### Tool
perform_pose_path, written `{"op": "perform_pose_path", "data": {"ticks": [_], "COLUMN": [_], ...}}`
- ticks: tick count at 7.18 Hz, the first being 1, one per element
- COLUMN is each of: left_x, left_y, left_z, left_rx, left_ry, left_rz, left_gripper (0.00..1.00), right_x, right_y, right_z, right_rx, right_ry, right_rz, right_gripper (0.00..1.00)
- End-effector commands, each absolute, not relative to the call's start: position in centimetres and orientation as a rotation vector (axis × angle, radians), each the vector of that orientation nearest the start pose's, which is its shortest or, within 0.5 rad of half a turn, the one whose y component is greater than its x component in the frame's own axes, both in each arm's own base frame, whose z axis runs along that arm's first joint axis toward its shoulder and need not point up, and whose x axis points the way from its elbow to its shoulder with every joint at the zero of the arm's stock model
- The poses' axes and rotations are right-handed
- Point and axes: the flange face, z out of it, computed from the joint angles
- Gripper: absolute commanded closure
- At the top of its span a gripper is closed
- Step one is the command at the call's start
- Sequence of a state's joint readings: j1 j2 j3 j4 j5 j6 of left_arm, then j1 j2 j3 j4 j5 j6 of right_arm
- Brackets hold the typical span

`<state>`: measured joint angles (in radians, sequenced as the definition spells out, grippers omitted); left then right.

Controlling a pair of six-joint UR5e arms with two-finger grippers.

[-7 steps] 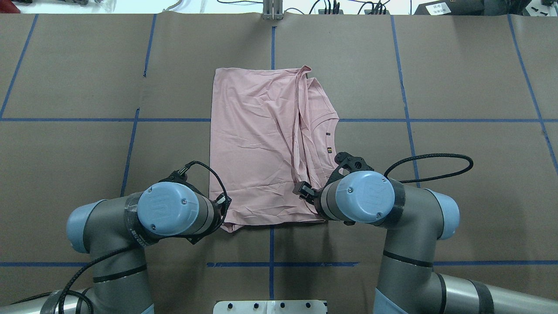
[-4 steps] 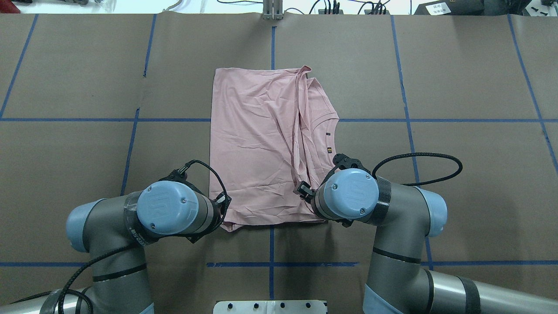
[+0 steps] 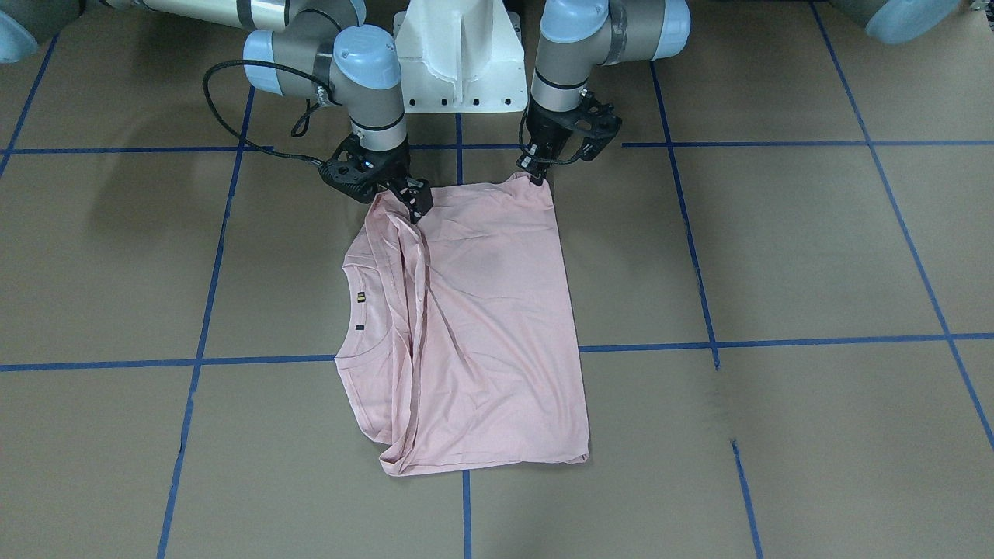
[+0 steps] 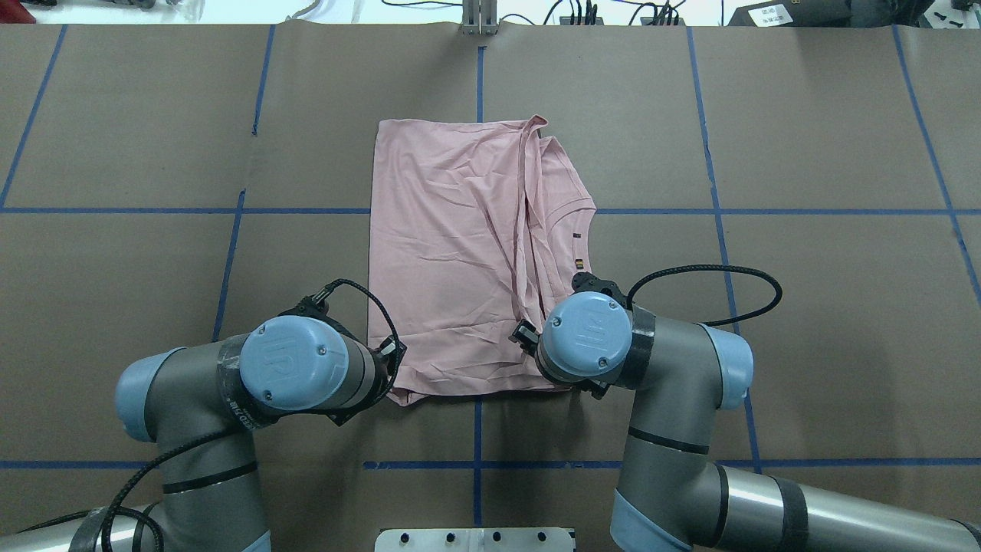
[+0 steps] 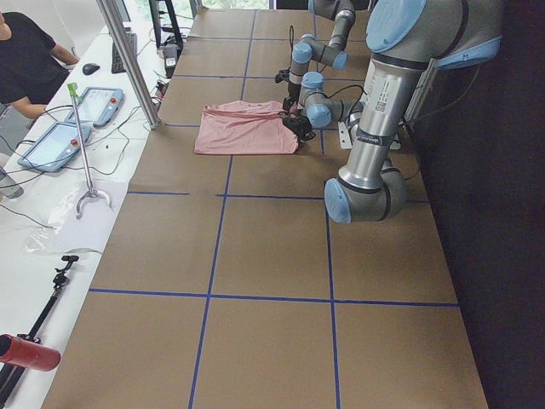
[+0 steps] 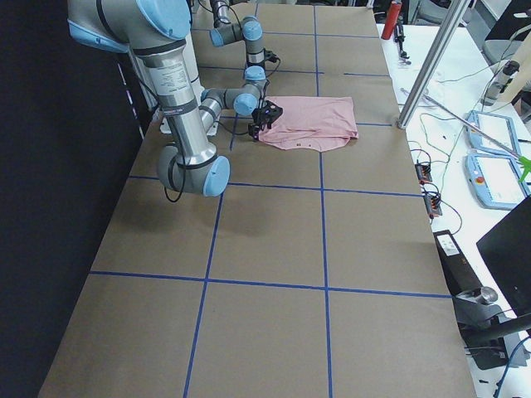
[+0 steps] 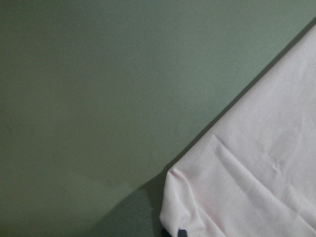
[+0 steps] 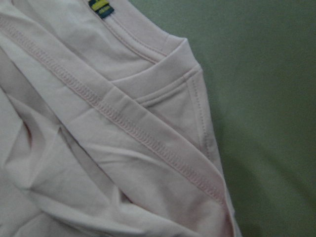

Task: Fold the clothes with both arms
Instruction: 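Grasp the near corners of the shirt with the left and right grippers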

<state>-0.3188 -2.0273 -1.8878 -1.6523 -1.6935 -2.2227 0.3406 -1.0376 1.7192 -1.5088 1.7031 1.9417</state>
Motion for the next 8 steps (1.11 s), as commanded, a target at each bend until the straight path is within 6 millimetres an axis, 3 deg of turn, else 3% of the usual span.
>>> {"op": "perform_pose_path", "data": {"ticks": [1, 2, 3, 4, 5, 8], "left_x": [54.01, 54.02, 54.02, 54.01, 54.01, 54.11], "left_y": [-30.5, -30.5, -30.5, -30.5, -30.5, -30.43], "left_z": [25.63, 25.53, 25.53, 25.62, 25.62, 25.6], "left_rx": [-0.265, -0.265, -0.265, -0.265, -0.265, -0.266], "left_ry": [0.856, 0.858, 0.858, 0.856, 0.856, 0.856], "left_rz": [-0.854, -0.853, -0.853, -0.854, -0.854, -0.852], "left_gripper": [1.0, 1.0, 1.0, 1.0, 1.0, 1.0], "right_x": [-58.76, -58.76, -58.75, -58.67, -58.56, -58.24], "right_y": [-33.26, -33.07, -33.01, -33.09, -33.23, -33.33], "right_z": [29.2, 29.25, 29.1, 29.03, 28.83, 28.37], "right_rx": [-0.149, -0.177, -0.183, -0.181, -0.183, -0.176], "right_ry": [-0.738, -0.736, -0.737, -0.739, -0.744, -0.755], "right_rz": [0.623, 0.615, 0.616, 0.614, 0.615, 0.625], "right_gripper": [0.0, 0.02, 0.32, 0.71, 1.0, 1.0]}}
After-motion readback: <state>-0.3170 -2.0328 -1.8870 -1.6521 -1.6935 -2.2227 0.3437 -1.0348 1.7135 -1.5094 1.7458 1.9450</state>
